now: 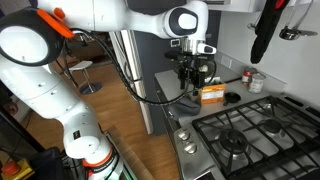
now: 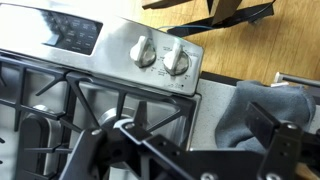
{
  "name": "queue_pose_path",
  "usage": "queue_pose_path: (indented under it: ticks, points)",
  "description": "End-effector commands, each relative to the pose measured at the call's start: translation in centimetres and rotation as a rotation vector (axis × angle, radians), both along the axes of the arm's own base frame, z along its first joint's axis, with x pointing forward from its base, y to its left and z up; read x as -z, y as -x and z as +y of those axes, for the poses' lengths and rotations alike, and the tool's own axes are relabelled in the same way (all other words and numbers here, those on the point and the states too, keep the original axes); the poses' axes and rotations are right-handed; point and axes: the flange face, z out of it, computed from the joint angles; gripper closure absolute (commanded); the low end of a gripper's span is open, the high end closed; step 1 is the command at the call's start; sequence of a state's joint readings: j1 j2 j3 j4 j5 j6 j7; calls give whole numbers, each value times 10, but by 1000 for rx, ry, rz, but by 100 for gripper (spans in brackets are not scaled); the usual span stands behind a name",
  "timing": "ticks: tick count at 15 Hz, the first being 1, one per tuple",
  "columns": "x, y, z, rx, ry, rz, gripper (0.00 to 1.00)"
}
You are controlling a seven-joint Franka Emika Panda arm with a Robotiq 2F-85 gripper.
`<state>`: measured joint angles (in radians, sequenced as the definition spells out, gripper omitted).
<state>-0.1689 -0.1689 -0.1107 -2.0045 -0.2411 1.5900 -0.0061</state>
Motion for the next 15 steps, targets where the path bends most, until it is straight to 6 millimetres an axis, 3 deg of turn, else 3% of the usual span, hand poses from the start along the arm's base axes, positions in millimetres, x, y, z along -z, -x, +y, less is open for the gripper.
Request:
queue_pose_path:
  ticks: [1, 2, 3, 6, 14, 15]
  points:
    - [-43, 12, -39, 102, 29, -4, 0]
    - [-52, 12, -51, 128, 36, -16, 0]
    - [-38, 9, -34, 77, 17, -22, 0]
    - [-56, 14, -52, 116, 24, -46, 0]
    - [-52, 11, -51, 114, 23, -37, 0]
    - [-48, 8, -43, 86, 18, -33, 0]
